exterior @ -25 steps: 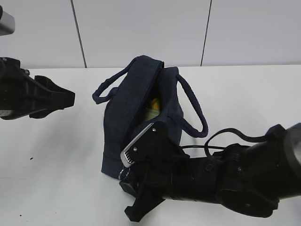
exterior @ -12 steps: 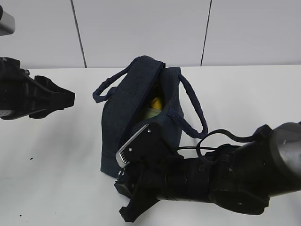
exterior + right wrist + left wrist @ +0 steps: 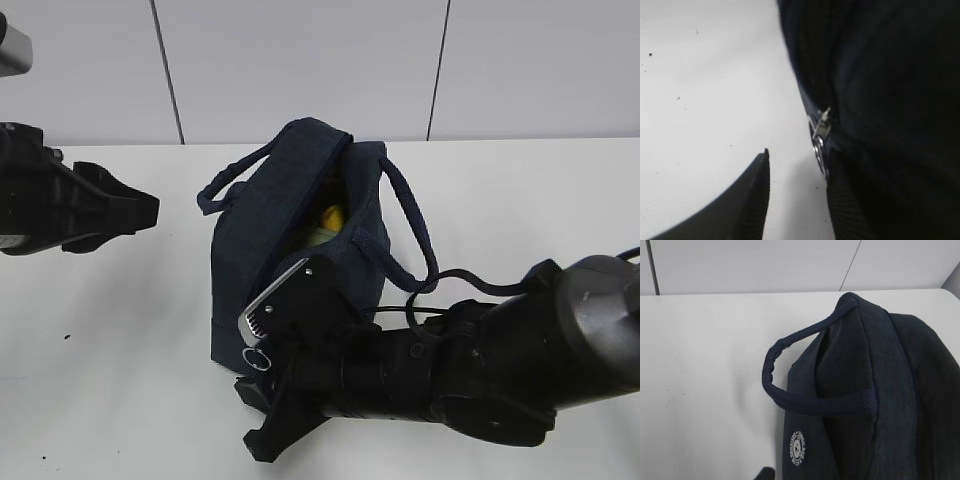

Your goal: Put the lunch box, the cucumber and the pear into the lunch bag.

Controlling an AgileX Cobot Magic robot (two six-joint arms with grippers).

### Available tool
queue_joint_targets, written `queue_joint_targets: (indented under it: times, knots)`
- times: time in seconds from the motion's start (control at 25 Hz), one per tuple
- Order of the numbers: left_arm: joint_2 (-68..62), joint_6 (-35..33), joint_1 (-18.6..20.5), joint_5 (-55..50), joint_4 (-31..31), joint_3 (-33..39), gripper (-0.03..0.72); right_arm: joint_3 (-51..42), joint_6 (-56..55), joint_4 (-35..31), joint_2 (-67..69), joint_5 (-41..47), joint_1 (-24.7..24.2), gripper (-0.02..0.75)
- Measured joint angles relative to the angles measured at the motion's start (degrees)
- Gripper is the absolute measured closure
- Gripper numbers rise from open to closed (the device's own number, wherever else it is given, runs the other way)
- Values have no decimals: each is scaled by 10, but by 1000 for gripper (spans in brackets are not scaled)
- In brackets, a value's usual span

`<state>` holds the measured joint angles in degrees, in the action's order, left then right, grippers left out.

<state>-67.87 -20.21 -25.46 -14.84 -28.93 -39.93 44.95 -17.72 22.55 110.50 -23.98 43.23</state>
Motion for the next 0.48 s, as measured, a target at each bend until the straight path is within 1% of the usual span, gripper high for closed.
queue_joint_targets:
  times: [0.12,0.24,0.28,0.48]
  knots:
    - [0,0,0,-3,2,0,432,3,0,3,0,16,0,454]
    - [0,0,0,-3,5,0,432,3,0,3,0,26,0,523]
    - [0,0,0,-3,5,0,432,3,0,-2,0,26,0,535]
    - [0,0,0,-5,6,0,432,3,0,-26,0,24,0,551]
